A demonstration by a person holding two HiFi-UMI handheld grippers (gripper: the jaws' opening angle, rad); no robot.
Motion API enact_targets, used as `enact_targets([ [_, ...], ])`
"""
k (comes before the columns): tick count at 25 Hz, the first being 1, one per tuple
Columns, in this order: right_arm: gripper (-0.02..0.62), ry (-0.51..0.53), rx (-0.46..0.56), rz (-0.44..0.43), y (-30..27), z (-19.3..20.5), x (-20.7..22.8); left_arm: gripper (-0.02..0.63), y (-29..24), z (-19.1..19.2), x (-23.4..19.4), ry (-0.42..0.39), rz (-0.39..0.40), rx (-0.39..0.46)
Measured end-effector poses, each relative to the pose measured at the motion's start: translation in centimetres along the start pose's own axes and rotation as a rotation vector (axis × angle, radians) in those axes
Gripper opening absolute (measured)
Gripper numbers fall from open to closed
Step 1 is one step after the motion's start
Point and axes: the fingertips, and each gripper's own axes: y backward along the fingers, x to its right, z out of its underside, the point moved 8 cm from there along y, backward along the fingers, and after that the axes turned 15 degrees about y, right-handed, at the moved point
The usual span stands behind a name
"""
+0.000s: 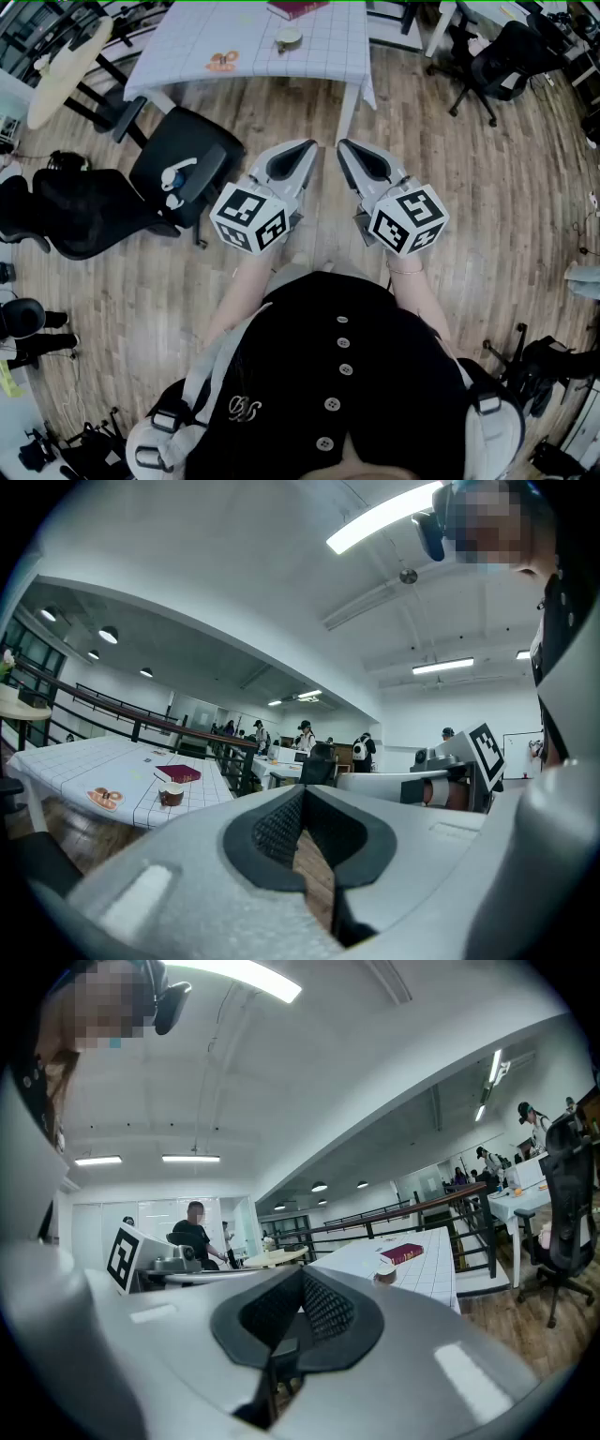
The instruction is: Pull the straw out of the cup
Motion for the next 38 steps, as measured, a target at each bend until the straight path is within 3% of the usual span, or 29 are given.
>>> enact_targets([
  [23, -0.001, 0.005, -0.008, -0.022, 1.9, 1.8, 0.5, -0.003, -2.0, 2.7, 1.6, 0.038, -0.029, 0.021],
  [31, 0.0, 0.001, -0.02, -0.016, -2.2, 2.5, 2.8, -0.003, -4.4, 1.7, -2.5, 0.051, -0.032, 0.019],
  [38, 0.0, 0.006, -0.003, 0.021, -9.4, 1.5, 7.4, -0.003, -8.4, -2.5, -9.4, 0.051, -0.024, 0.04],
])
